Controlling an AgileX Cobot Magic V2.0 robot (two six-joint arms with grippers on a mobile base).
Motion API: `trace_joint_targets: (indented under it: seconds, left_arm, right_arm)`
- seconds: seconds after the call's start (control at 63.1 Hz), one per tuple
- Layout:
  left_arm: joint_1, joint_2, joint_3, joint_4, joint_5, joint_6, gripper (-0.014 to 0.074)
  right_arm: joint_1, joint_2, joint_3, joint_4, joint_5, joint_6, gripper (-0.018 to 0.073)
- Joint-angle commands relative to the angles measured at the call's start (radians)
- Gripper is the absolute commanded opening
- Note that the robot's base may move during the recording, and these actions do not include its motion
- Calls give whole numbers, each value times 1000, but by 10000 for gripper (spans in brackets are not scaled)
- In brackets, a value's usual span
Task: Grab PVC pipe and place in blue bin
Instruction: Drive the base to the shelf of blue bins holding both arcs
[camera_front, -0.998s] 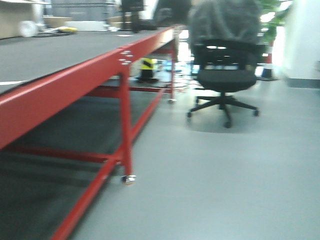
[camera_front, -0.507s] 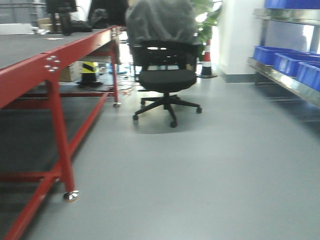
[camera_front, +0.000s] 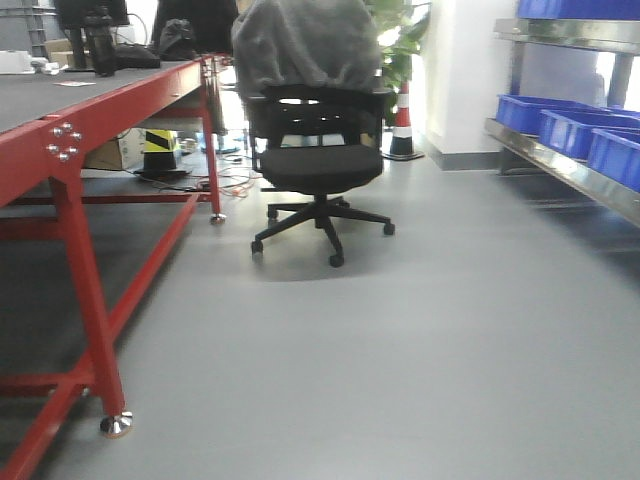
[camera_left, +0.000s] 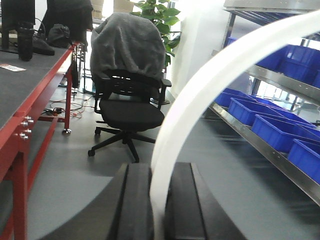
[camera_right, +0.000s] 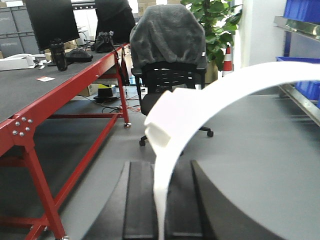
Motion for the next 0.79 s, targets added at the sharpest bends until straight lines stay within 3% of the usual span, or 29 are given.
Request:
trace_joint_targets:
  seconds: [0.0,0.776]
  left_arm:
    - [-3,-5,-1,-1,-21,-5,-111]
    - [-3,-5,-1,-1,-21,-5,-111]
  right_arm:
    - [1,-4,2,-4,-30,-6,-168]
    - [1,-4,2,-4,-30,-6,-168]
